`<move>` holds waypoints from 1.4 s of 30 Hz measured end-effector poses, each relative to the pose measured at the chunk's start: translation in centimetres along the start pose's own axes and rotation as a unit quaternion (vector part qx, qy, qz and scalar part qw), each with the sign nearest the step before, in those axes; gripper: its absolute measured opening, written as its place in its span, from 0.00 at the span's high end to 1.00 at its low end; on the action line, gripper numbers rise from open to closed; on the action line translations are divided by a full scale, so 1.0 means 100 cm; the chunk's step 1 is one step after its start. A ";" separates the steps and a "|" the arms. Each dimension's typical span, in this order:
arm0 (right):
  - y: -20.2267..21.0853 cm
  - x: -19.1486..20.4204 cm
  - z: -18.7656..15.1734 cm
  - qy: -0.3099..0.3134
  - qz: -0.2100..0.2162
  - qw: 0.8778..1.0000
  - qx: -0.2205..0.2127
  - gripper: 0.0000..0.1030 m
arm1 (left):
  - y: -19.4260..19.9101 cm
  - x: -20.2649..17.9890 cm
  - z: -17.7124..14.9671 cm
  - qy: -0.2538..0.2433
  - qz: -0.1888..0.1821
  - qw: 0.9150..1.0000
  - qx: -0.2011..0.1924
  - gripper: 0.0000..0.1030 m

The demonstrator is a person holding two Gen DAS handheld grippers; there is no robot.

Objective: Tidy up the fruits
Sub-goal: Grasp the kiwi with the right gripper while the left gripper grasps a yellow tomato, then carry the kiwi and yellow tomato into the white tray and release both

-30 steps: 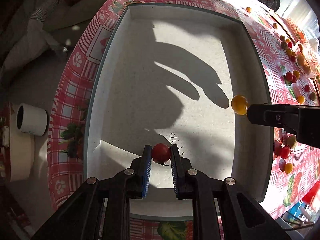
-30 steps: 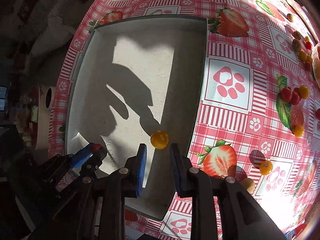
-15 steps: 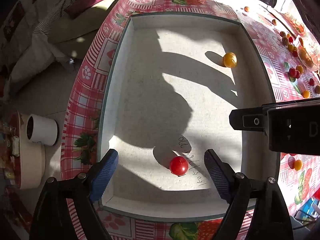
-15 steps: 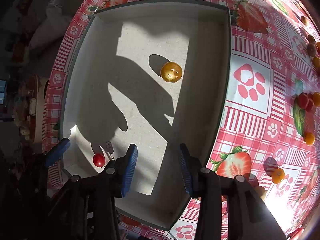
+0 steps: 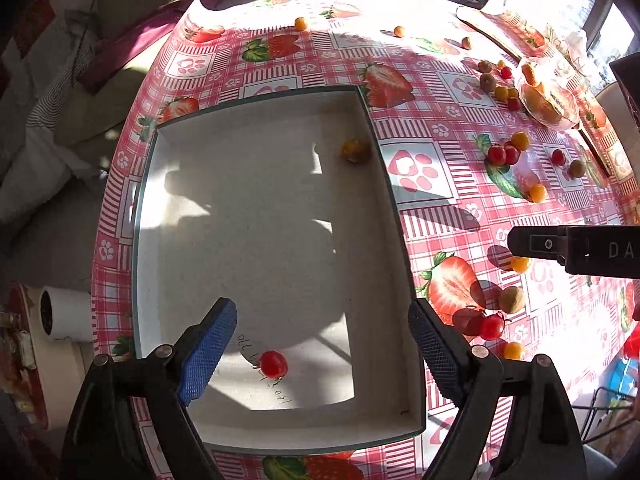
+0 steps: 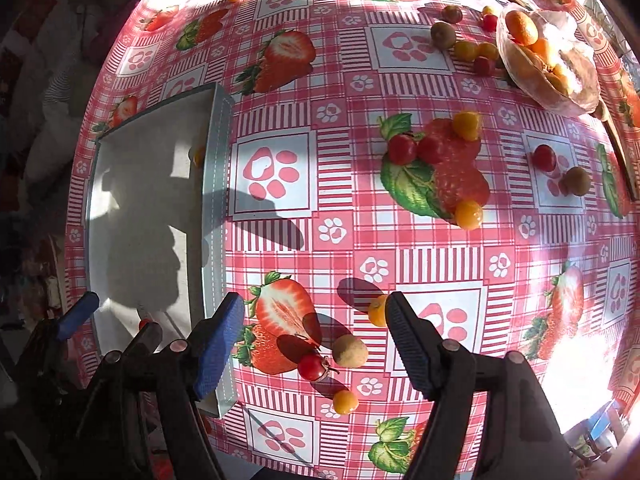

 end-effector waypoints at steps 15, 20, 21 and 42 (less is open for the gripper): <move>0.025 -0.154 0.013 -0.118 -0.034 0.992 -0.033 0.26 | -0.033 -0.125 0.025 -0.084 -0.049 0.995 0.023 0.14; 0.028 -0.194 0.028 -0.132 -0.043 0.989 -0.043 0.26 | -0.053 -0.134 0.025 -0.080 -0.039 0.995 0.044 0.14; 0.025 -0.197 0.033 -0.129 -0.046 0.990 -0.045 0.26 | -0.056 -0.135 0.025 -0.078 -0.038 0.995 0.048 0.14; 0.002 -0.190 0.101 -0.083 -0.060 0.993 -0.054 0.69 | -0.051 -0.167 0.021 -0.083 -0.099 0.989 0.066 0.78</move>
Point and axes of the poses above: each gripper's, at about its wrist camera, not at the fingertips, and y roughly against the way its jaws point, x to its left, z to its top, the point moved 5 cm from there along -y, roughly the way its jaws point, and after that the axes turned 2 degrees about -y, right-handed, at the moved point
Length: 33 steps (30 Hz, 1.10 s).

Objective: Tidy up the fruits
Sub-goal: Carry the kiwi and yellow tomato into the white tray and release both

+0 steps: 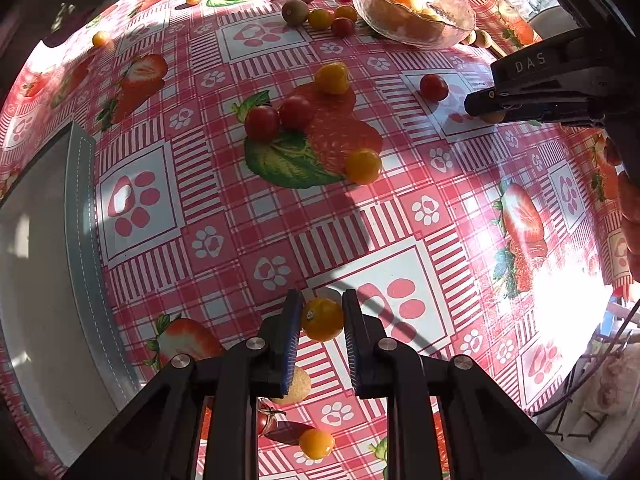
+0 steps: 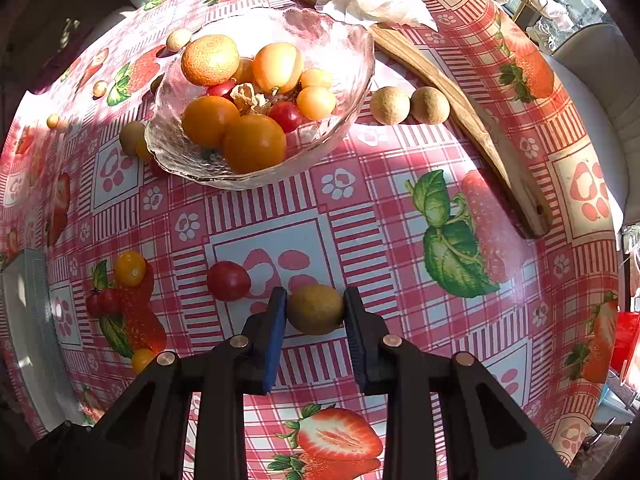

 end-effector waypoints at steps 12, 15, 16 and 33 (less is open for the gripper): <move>0.014 -0.011 -0.069 -0.022 0.038 0.998 0.046 0.69 | 0.026 0.027 -0.012 0.050 -0.055 0.997 -0.002 0.78; 0.018 -0.005 -0.081 -0.023 0.042 0.998 0.050 0.69 | 0.036 0.036 -0.018 0.050 -0.057 0.997 -0.008 0.79; 0.023 -0.005 -0.088 -0.023 0.044 0.998 0.050 0.69 | 0.036 0.036 -0.018 0.051 -0.057 0.997 -0.012 0.79; 0.036 0.113 -0.098 0.064 0.075 0.994 0.051 0.69 | 0.076 0.113 -0.055 0.130 -0.031 0.989 -0.060 0.78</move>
Point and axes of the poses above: each gripper's, at about its wrist camera, not at the fingertips, and y roughly against the way its jaws point, x to its left, z to its top, the point moved 5 cm from there along -y, roughly the way its jaws point, and after that the axes turned 2 degrees about -y, right-handed, at the moved point
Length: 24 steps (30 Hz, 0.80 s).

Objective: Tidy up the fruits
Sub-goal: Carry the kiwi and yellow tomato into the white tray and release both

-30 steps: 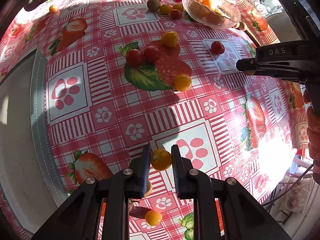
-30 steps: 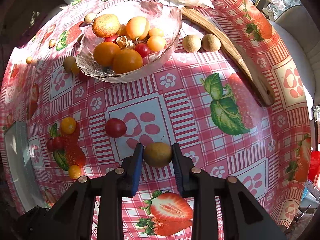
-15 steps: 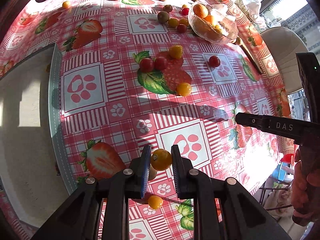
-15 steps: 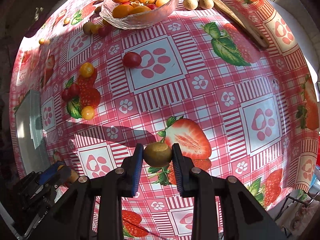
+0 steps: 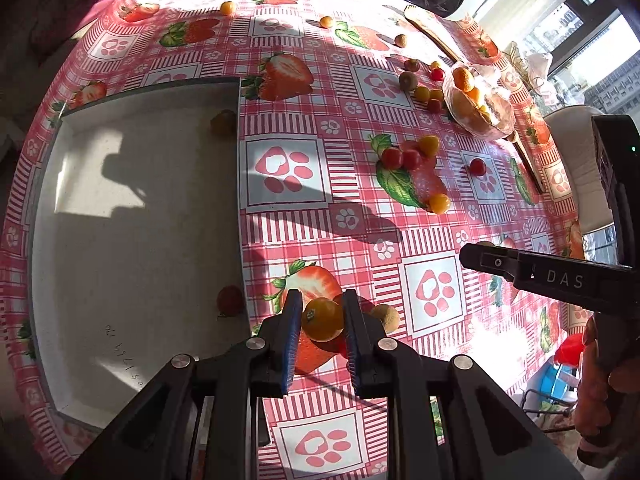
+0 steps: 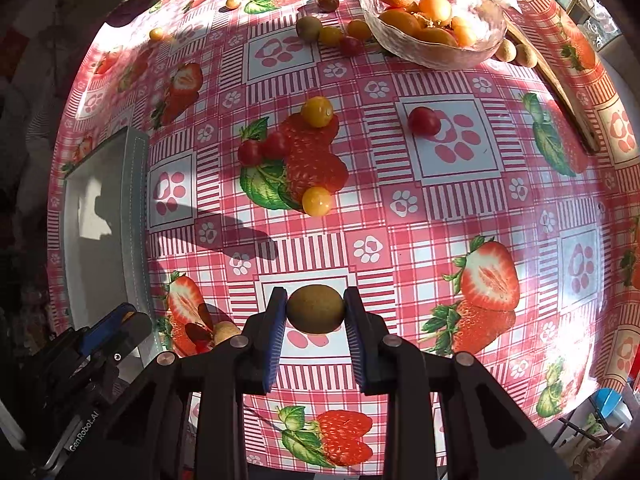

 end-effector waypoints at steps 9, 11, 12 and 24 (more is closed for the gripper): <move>-0.008 0.078 -0.014 0.064 0.019 0.998 0.007 0.69 | 0.017 0.078 -0.025 0.066 0.035 0.997 -0.013 0.78; -0.016 0.100 -0.012 0.078 0.023 0.997 0.009 0.69 | 0.019 0.093 -0.030 0.080 0.043 0.996 -0.014 0.78; -0.017 0.108 -0.013 0.084 0.025 0.996 0.010 0.69 | 0.019 0.101 -0.033 0.086 0.048 0.995 -0.014 0.79; -0.048 0.191 -0.014 0.151 0.044 0.987 0.030 0.69 | 0.000 0.154 -0.055 0.110 0.102 0.989 0.005 0.78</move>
Point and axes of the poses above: each gripper's, at about its wrist camera, not at the fingertips, and y roughly against the way its jaws point, x to its left, z to its top, the point moved 5 cm from there along -y, roughly the way its jaws point, and after that the axes turned 2 degrees about -y, right-handed, at the moved point
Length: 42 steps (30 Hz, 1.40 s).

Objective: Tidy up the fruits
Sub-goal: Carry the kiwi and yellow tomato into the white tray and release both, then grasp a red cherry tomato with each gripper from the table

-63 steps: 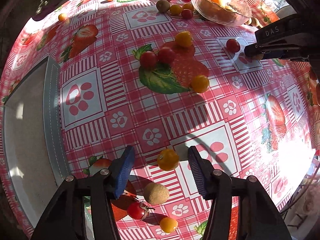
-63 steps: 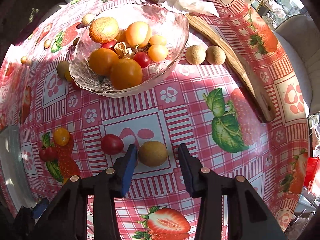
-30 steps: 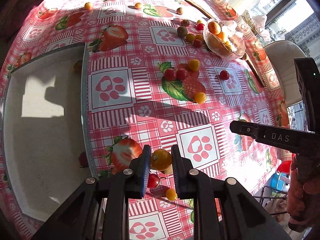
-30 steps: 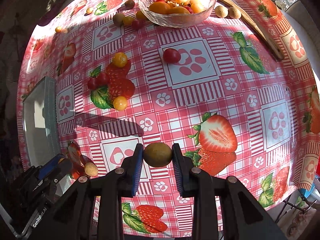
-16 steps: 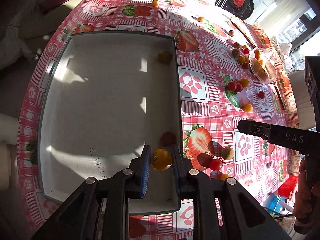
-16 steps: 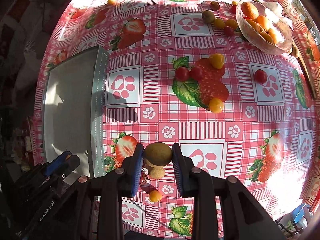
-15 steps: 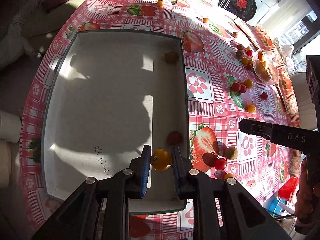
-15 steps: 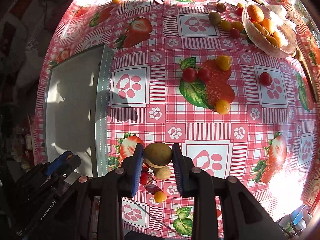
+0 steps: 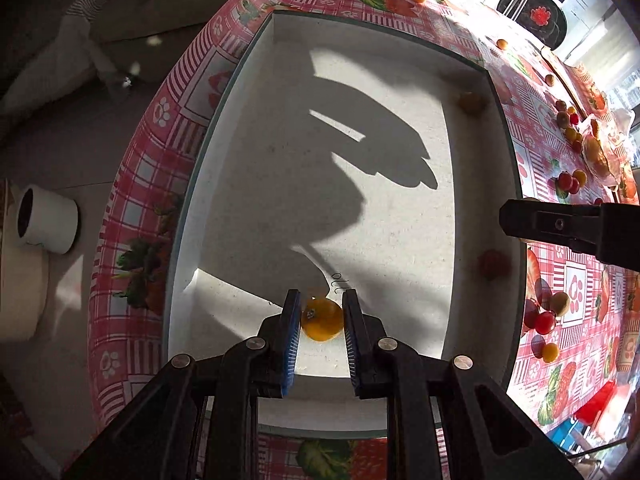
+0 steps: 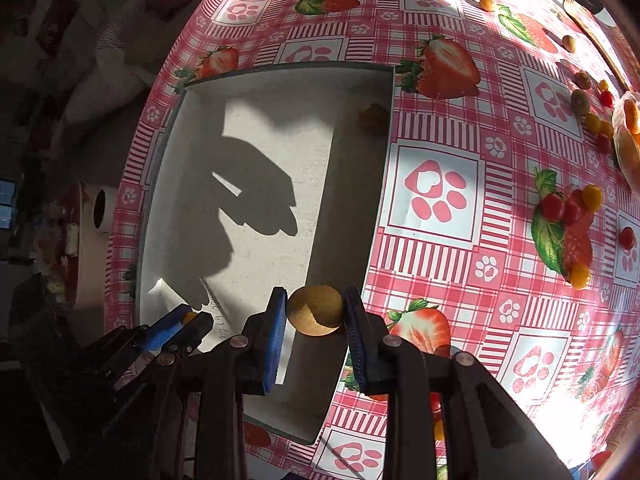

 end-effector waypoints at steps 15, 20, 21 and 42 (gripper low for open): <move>-0.045 0.015 0.005 0.029 -0.029 0.999 0.034 0.63 | -0.009 -0.022 0.000 -0.043 0.047 0.998 -0.003 0.30; -0.040 0.017 0.015 0.018 -0.010 0.999 0.029 0.41 | -0.004 -0.029 0.003 -0.052 0.064 0.997 -0.011 0.25; -0.035 0.017 0.016 0.014 -0.001 1.000 0.026 0.37 | -0.004 -0.031 0.003 -0.053 0.063 0.997 -0.010 0.25; 0.043 -0.169 -0.029 -0.164 -0.053 0.985 -0.033 0.24 | 0.029 -0.148 0.053 -0.165 0.021 0.985 -0.049 0.25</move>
Point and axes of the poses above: each gripper's, at about its wrist camera, not at the fingertips, and y roughly against the way its jaws point, x to its left, z to its top, the point moved 5 cm from there along -y, roughly the way its jaws point, and after that the axes turned 2 degrees about -y, right-handed, at the moved point
